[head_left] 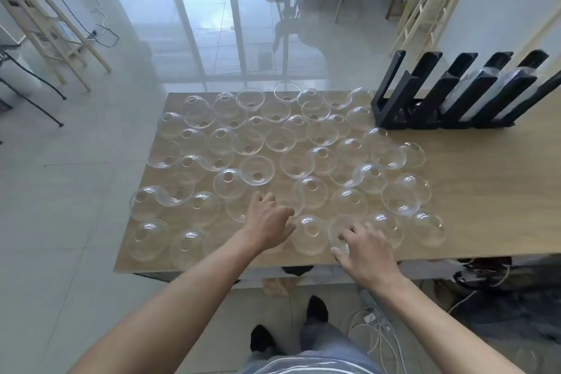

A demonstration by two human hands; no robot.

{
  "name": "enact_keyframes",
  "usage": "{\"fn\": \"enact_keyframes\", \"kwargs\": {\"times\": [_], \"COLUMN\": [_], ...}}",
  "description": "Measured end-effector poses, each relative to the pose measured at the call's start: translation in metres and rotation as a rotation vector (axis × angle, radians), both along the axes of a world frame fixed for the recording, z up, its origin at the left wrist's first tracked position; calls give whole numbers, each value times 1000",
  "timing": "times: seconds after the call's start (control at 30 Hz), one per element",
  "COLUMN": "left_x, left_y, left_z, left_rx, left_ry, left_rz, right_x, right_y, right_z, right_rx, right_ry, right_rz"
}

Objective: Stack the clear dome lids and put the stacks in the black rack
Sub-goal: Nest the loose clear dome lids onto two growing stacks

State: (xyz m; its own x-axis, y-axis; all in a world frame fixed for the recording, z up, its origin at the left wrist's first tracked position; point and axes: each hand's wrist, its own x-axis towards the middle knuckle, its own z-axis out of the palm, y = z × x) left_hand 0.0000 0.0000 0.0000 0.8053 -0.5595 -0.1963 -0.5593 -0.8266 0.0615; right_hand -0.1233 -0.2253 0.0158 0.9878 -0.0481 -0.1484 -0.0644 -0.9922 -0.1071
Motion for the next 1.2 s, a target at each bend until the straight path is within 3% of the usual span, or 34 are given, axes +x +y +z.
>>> {"fn": "enact_keyframes", "kwargs": {"times": [0.17, 0.43, 0.57, 0.73, 0.93, 1.1, 1.2], "left_x": [-3, -7, -15, -32, -70, -99, -113], "left_y": [-4, 0, 1, 15, 34, 39, 37], "left_z": [-4, 0, 14, 28, 29, 20, 9], "left_rx": [16, -179, -523, -1023, -1302, -1385, -1378], "left_ry": [-26, -157, -230, -9, 192, 298, 345], "left_rz": [13, 10, 111, 497, 770, 936, 1030], "right_x": [2, -5, -11, -16, -10, -1, 6], "right_y": [0, -6, -6, -6, 4, 12, 16], "right_z": [-4, -8, 0, 14, 24, 23, 15], "right_rx": [61, 179, 242, 418, 655, 1062, 1490], "right_ry": [47, -69, -194, -328, -367, -242, -35], "right_rz": [16, 40, 38, -48, -250, -559, -836]}}
